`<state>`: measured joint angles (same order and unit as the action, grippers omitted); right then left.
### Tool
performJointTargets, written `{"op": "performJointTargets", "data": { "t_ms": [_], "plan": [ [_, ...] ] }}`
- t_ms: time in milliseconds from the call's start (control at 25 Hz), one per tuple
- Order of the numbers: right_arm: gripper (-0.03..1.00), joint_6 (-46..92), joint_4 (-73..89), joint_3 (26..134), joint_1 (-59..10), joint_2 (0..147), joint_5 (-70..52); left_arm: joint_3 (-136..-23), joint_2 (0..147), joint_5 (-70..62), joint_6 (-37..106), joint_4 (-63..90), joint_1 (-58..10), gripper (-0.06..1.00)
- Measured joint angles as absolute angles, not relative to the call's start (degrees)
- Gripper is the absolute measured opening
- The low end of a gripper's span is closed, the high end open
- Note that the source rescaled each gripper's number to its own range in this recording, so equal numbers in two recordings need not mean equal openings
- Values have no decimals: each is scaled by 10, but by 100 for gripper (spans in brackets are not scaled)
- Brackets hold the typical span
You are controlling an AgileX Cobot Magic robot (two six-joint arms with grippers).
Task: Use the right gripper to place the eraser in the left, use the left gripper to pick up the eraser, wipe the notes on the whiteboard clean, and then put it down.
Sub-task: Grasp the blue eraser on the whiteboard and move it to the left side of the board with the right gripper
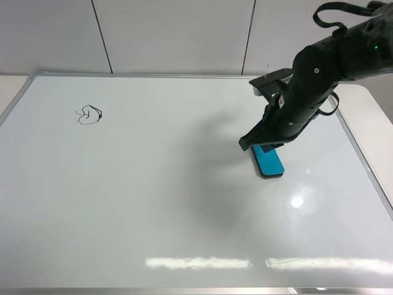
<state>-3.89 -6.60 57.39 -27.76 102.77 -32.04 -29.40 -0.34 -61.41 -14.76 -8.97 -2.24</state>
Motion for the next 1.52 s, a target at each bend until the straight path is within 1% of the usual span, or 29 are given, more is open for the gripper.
{"op": "performJointTargets", "data": {
  "t_ms": [560, 880, 1240, 1520],
  "plan": [
    [0, -27, -69, 574, -276, 1064, -299, -294, -3, -614, -148, -90, -22, 100],
    [0, -16, -69, 574, -248, 1064, -298, -294, -3, -614, -148, -90, -22, 100],
    [0, -12, -63, 574, -248, 1064, -271, -294, -3, -614, -148, -90, -22, 100],
    [0, 0, -47, 579, -248, 1086, -272, -294, -3, -614, -148, -90, -22, 100]
  ]
}}
